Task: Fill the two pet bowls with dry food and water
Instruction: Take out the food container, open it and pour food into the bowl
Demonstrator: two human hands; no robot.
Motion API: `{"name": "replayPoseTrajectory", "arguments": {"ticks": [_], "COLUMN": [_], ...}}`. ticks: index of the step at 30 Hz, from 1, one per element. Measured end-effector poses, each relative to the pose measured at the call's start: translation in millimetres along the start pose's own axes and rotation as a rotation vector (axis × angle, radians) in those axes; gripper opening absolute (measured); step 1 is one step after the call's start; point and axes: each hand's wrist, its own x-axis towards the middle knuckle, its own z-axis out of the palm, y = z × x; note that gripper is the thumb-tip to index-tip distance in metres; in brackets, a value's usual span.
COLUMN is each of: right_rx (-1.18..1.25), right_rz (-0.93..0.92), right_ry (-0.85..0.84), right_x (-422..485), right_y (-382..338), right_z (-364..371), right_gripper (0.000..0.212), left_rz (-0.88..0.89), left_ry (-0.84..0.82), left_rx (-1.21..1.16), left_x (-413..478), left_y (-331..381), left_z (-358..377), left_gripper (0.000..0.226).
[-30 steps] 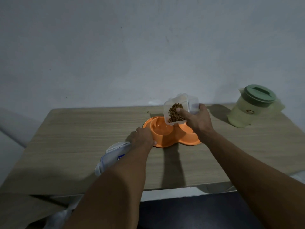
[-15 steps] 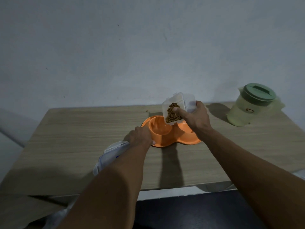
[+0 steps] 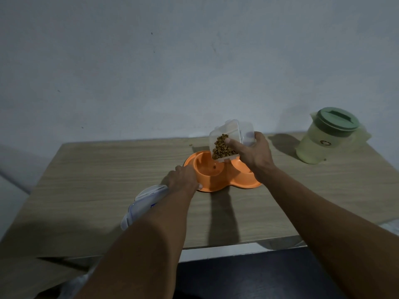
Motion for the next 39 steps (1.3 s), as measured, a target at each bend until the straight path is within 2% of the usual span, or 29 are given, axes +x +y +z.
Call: {"name": "replayPoseTrajectory", "arguments": {"ticks": [6,14,18,22,29,36,39], "right_rx": [-0.041,-0.049,0.025,-0.040,-0.038,-0.027,-0.043], "right_rz": [-0.003,0.012,0.047,0.018,0.047,0.044,0.041], "right_ry": [0.015,0.007,0.016,0.045,0.041,0.034,0.041], "right_x": [-2.2,-2.4,-1.0,-0.1,-0.6,-0.5,-0.2], "right_y": [-3.0,0.1,-0.1,2.7,4.2,1.9,4.1], "right_z": [-0.2,-2.9,-3.9,-4.2,-3.7,-4.0,-4.2], "right_gripper": [0.086,0.088,0.079,0.069,0.095,0.091,0.097], "left_rz": [-0.010,-0.017,-0.017,-0.003,-0.014,-0.011,-0.010], "left_ry": [0.000,0.003,0.009,0.017,0.013,0.020,0.020], "left_rx": [-0.001,0.010,-0.001,-0.005,-0.015,-0.021,-0.023], "left_x": [-0.4,-0.7,-0.3,0.0,1.2,3.7,4.0], "left_y": [0.1,1.2,0.4,-0.7,-0.3,-1.3,-1.6], "left_z": [0.3,1.0,1.6,3.3,3.1,4.7,5.1], "left_gripper": [0.068,0.068,0.067,0.067,0.065,0.066,0.066]}}
